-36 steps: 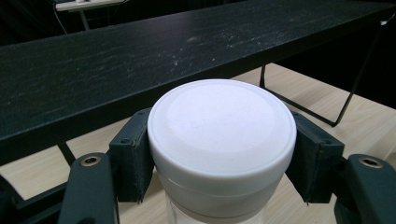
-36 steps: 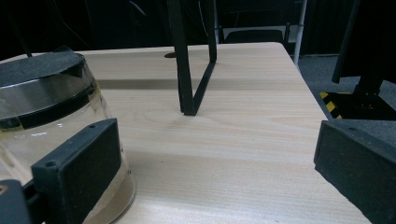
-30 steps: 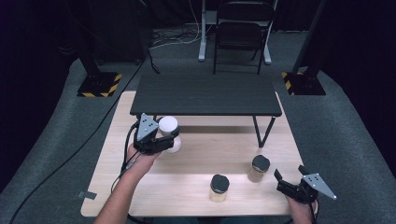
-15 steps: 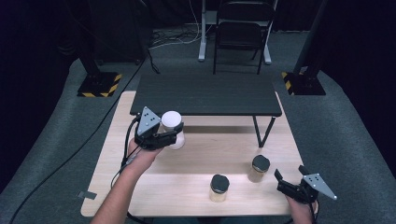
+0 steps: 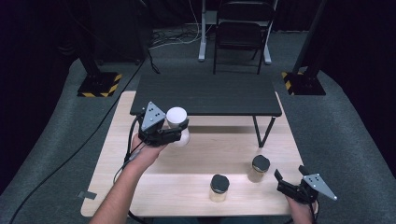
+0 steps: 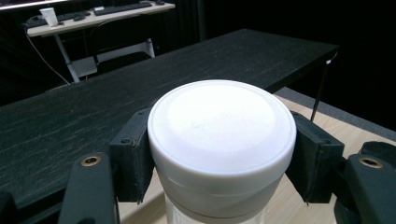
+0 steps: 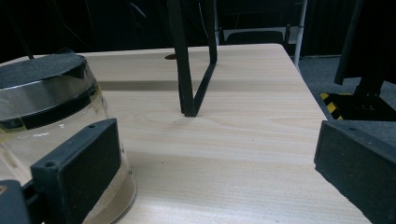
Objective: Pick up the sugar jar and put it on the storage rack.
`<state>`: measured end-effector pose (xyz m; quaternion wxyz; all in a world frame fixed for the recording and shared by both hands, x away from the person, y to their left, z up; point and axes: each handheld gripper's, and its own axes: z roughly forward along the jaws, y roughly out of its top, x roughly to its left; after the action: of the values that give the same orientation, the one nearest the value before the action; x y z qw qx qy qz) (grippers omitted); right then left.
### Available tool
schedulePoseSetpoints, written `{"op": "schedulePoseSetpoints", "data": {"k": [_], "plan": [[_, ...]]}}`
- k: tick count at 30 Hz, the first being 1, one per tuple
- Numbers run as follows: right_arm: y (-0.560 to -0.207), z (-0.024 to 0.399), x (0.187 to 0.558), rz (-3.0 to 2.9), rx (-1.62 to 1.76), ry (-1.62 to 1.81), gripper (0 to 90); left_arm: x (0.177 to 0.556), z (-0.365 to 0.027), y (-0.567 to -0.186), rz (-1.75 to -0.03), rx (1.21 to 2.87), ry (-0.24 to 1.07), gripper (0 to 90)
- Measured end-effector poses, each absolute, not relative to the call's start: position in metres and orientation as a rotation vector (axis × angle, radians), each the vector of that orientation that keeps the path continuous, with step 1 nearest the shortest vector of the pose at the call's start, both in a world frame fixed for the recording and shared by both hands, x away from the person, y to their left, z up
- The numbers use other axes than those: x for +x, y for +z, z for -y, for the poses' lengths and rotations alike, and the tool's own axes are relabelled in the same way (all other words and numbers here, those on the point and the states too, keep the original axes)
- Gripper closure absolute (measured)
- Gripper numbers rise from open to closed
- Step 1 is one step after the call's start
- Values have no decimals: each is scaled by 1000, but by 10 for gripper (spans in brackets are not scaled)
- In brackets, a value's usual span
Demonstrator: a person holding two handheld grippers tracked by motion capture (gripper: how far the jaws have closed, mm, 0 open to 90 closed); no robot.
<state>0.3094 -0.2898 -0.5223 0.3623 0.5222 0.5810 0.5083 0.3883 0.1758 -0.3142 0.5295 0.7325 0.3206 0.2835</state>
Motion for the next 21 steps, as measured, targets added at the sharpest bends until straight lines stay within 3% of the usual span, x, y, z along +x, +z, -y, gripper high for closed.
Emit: {"op": "schedulePoseSetpoints", "data": {"k": [21], "plan": [[-522,289,310,-1510,1333,1312,0,395,-168,-276,-747,1705,669,332]]}}
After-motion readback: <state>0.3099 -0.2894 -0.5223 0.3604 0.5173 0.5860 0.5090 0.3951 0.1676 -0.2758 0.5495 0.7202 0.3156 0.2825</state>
